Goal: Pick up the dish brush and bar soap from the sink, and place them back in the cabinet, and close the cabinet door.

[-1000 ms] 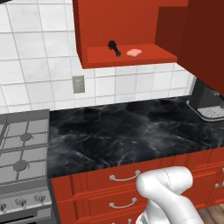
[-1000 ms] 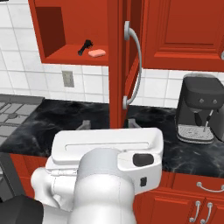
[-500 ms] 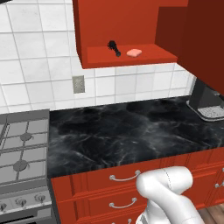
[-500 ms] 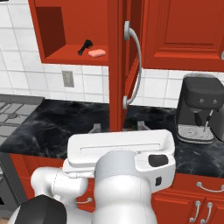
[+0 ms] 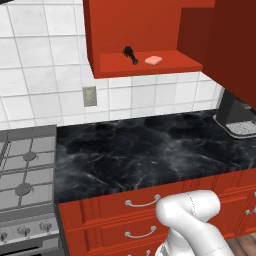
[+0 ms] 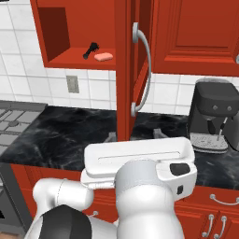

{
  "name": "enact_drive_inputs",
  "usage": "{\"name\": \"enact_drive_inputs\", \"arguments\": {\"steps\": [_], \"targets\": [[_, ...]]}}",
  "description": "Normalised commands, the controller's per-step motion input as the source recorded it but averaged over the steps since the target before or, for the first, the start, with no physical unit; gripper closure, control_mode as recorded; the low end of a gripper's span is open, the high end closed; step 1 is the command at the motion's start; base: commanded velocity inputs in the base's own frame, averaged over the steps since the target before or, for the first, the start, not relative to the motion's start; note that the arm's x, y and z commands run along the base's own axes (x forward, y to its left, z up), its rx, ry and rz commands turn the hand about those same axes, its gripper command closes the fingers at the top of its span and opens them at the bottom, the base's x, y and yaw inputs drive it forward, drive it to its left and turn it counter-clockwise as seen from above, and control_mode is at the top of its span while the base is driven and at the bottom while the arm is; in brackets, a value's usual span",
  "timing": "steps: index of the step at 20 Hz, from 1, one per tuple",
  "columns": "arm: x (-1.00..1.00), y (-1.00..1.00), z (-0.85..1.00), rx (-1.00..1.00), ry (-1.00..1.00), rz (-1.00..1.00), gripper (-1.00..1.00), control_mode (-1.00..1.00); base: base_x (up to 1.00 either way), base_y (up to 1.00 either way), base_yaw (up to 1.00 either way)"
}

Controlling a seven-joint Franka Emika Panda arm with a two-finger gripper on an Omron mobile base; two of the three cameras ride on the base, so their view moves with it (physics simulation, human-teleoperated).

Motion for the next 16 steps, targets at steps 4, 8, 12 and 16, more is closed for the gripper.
{"name": "enact_drive_inputs", "arguments": {"steps": [4,8,12,16], "targets": [[0.07,0.0,0.0,0.0,0.0,0.09,-1.0,-1.0,0.0,0.0,0.0],[0.05,0.0,0.0,0.0,0.0,0.09,-1.0,-1.0,0.0,0.0,0.0],[0.05,-0.05,0.0,0.0,0.0,0.09,-1.0,-1.0,0.0,0.0,0.0],[0.1,-0.06,0.0,0.0,0.0,0.09,-1.0,-1.0,0.0,0.0,0.0]]}}
